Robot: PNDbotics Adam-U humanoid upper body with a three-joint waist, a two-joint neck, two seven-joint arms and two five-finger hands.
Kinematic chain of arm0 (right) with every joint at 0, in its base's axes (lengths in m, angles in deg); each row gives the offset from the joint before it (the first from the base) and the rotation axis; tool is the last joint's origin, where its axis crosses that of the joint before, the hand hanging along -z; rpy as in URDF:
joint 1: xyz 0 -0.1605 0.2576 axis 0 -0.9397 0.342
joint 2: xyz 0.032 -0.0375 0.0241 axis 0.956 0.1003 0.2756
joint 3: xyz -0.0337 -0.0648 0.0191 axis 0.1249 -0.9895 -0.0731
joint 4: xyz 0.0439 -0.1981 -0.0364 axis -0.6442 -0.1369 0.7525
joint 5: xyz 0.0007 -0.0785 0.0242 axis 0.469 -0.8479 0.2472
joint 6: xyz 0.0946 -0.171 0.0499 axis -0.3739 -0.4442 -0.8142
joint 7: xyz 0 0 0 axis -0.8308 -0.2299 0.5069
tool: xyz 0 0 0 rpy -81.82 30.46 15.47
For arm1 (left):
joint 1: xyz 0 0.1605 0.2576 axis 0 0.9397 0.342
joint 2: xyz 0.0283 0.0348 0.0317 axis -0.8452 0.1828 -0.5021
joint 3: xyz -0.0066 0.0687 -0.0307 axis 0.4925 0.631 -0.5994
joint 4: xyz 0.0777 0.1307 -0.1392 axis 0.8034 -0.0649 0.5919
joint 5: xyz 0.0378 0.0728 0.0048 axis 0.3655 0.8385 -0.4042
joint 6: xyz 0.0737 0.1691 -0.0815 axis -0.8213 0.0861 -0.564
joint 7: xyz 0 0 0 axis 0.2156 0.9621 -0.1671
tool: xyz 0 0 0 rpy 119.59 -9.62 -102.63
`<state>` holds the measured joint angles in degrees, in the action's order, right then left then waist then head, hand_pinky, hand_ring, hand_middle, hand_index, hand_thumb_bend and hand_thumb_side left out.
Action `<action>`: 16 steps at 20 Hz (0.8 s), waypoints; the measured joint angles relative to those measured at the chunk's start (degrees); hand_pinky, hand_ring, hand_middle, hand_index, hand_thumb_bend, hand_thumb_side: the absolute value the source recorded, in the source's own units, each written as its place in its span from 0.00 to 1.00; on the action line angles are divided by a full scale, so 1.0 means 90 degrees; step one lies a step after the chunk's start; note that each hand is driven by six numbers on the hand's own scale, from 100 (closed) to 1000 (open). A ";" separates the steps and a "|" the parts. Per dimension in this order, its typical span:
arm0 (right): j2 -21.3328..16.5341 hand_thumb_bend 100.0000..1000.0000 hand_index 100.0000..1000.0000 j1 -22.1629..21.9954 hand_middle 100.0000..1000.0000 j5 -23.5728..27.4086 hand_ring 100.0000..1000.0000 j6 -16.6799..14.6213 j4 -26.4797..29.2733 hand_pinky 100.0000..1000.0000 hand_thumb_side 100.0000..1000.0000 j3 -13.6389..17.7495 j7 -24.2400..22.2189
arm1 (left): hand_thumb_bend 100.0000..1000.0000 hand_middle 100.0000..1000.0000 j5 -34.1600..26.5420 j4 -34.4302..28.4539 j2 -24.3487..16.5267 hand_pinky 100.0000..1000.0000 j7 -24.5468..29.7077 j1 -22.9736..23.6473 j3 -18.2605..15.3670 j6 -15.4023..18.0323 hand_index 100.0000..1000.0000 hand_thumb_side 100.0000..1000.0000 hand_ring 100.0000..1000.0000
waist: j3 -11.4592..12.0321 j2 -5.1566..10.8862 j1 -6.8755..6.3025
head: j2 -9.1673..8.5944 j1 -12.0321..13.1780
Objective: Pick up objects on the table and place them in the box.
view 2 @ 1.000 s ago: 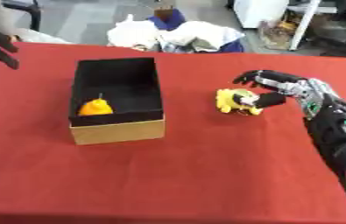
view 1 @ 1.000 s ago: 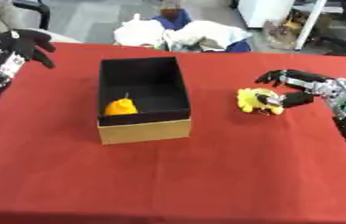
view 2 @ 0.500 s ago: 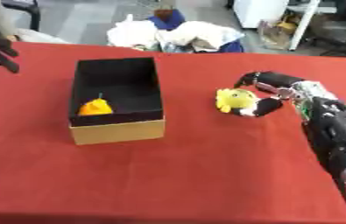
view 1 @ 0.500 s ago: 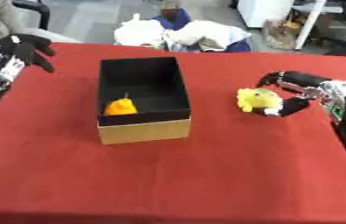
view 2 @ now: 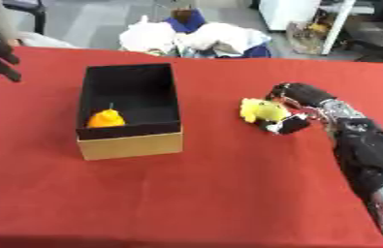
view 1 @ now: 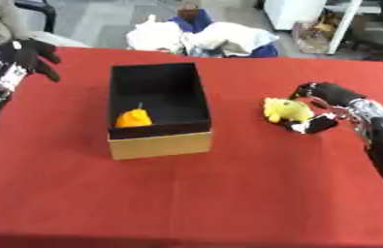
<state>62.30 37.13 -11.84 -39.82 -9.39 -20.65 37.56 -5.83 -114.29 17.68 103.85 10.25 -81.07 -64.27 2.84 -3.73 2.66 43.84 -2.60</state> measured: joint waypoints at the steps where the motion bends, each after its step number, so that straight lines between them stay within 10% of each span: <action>1: 0.0000 0.23 0.47 -0.0003 0.42 -0.0003 0.64 -0.0022 0.0001 0.66 0.25 0.0012 0.0084 | 0.06 0.58 0.0000 0.0000 0.0000 0.64 0.0001 0.0006 0.0000 -0.0001 0.74 0.75 0.49 | 0.0000 0.0000 0.0000 | 0.0000 0.0000; 8: 0.0001 0.16 0.38 0.0146 0.38 0.0435 0.59 -0.0500 0.0518 0.65 0.00 0.0113 0.0386 | 0.06 0.58 0.0010 0.0013 0.0001 0.64 0.0038 0.0055 0.0000 -0.0019 0.75 0.75 0.49 | -0.0002 0.0008 -0.0001 | 0.0000 -0.0001; 16: 0.0310 0.25 0.40 0.0912 0.40 0.1345 0.59 -0.1085 0.1423 0.65 0.00 0.0081 -0.0223 | 0.05 0.58 -0.0021 -0.0020 0.0052 0.64 0.0129 0.0103 0.0000 -0.0015 0.74 0.73 0.49 | 0.0093 0.0099 0.0035 | 0.0000 -0.0073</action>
<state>65.09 45.34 0.27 -49.58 3.42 -19.92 35.55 -6.03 -114.47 18.15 105.01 11.18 -81.08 -64.41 3.68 -2.84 2.97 43.84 -3.26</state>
